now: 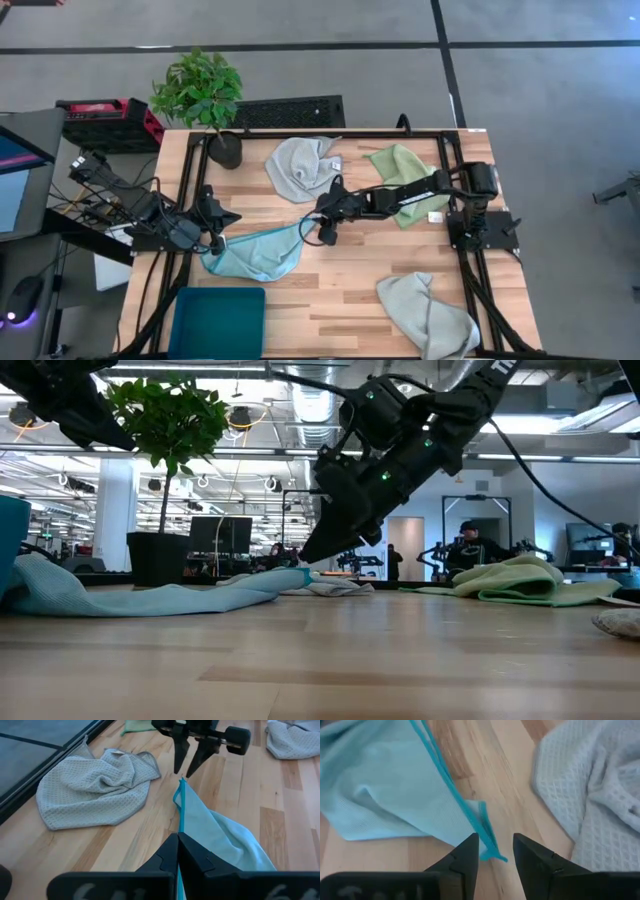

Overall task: Fold microfiber towels
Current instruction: Fold the blue microfiber cloth

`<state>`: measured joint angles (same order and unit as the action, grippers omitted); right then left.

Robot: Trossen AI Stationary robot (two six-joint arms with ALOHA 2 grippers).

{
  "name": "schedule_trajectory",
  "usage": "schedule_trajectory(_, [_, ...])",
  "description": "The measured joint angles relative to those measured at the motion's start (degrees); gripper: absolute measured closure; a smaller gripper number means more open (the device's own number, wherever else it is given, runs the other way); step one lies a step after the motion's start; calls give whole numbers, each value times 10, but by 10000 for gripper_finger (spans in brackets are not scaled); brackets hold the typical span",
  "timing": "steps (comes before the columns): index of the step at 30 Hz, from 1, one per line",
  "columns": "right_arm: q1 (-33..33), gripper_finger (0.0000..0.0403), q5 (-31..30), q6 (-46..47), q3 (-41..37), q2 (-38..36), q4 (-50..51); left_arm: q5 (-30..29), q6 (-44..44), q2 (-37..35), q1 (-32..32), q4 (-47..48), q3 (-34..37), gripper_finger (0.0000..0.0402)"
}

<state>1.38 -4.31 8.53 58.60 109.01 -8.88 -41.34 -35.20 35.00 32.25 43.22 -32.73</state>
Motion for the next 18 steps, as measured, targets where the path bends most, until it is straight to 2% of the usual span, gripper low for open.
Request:
schedule_trajectory(4, [6,260,8,0,0,0,15,0,4,0,0,0,0,401])
schedule_trajectory(8, [11,263,44,1,0,0,16,0,4,0,0,0,0,401])
schedule_trajectory(18, [10,261,44,5,0,0,12,0,2,0,0,0,0,401])
